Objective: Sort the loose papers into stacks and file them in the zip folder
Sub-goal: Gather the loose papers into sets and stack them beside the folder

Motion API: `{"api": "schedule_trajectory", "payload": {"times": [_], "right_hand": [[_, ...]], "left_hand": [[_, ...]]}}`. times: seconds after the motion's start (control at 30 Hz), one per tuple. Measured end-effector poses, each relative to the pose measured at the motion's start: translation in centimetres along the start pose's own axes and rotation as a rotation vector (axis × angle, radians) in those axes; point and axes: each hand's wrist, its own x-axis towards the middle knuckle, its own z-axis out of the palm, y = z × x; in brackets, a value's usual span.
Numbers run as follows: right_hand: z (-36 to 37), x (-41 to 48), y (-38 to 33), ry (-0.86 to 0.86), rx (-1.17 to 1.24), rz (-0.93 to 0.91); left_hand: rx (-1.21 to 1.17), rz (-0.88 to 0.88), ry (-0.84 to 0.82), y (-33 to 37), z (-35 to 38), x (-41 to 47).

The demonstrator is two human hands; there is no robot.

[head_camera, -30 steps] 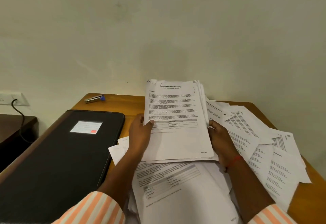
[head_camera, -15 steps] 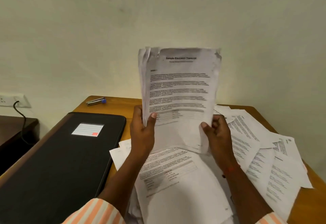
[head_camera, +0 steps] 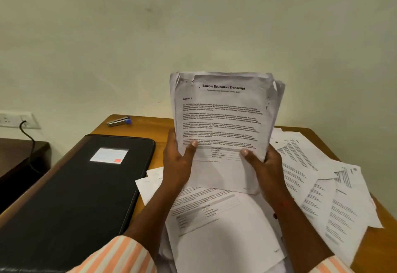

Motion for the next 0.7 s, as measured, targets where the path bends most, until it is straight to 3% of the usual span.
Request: {"api": "schedule_trajectory", "payload": {"times": [0.17,0.33,0.43,0.7], "right_hand": [[-0.2,-0.3,0.3,-0.074,0.005,0.038],[-0.4,-0.4,0.6,-0.091,-0.075,0.038],[-0.7,-0.3,0.3,-0.084,-0.085,-0.014],[-1.1,-0.1,-0.2,-0.022,-0.003,-0.061]], "left_hand": [[-0.018,-0.007,0.007,-0.5,-0.2,-0.2],[0.204,0.061,0.039,-1.0,-0.3,-0.3],[0.072,0.065,0.070,-1.3,-0.4,0.0],[0.010,0.133,0.020,0.2,-1.5,0.8]]}}
